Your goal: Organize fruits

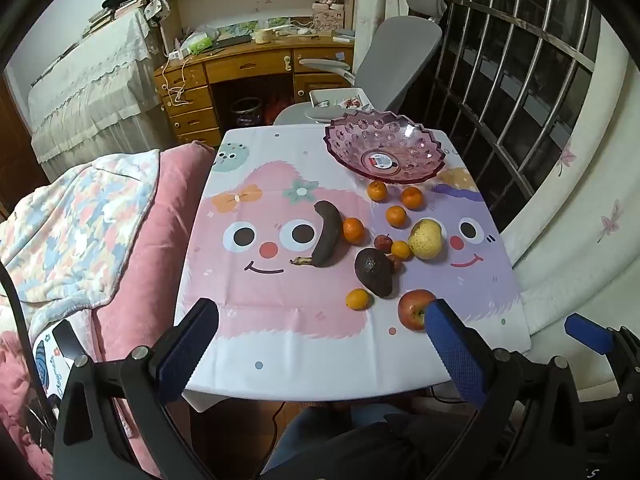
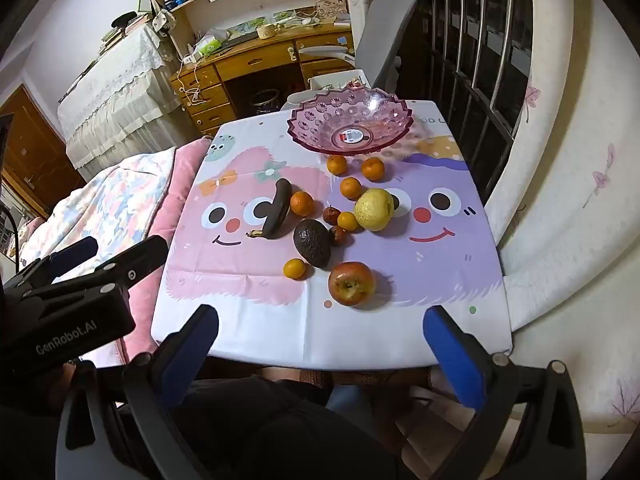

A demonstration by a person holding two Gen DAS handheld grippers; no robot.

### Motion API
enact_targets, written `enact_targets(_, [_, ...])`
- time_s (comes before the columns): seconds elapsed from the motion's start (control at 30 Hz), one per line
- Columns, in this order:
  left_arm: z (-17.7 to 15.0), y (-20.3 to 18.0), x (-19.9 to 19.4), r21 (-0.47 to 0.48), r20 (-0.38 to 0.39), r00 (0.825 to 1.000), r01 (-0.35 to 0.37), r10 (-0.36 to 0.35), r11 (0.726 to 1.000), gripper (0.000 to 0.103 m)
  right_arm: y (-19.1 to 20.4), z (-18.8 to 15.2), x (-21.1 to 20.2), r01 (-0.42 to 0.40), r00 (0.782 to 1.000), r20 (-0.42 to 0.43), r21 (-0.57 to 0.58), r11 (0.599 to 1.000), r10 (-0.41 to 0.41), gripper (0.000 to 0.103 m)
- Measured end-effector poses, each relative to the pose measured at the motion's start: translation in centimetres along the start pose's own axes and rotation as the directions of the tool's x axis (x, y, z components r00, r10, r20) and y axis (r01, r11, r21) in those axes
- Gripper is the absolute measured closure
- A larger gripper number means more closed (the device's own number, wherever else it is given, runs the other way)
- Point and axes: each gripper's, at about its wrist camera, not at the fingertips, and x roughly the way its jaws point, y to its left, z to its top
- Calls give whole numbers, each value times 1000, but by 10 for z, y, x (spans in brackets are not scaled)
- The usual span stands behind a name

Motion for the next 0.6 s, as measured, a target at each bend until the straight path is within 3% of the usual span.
enact_targets(0.17, [1, 0, 2, -11, -30, 999, 17, -17, 1000, 1, -1, 2, 1, 2, 1000, 0, -2, 1000, -2, 0])
enact_targets(0.6, [3, 1, 3, -4, -17, 1000, 6, -7, 1000, 1, -2, 7, 4, 2, 1000, 3, 3, 1000, -2, 0])
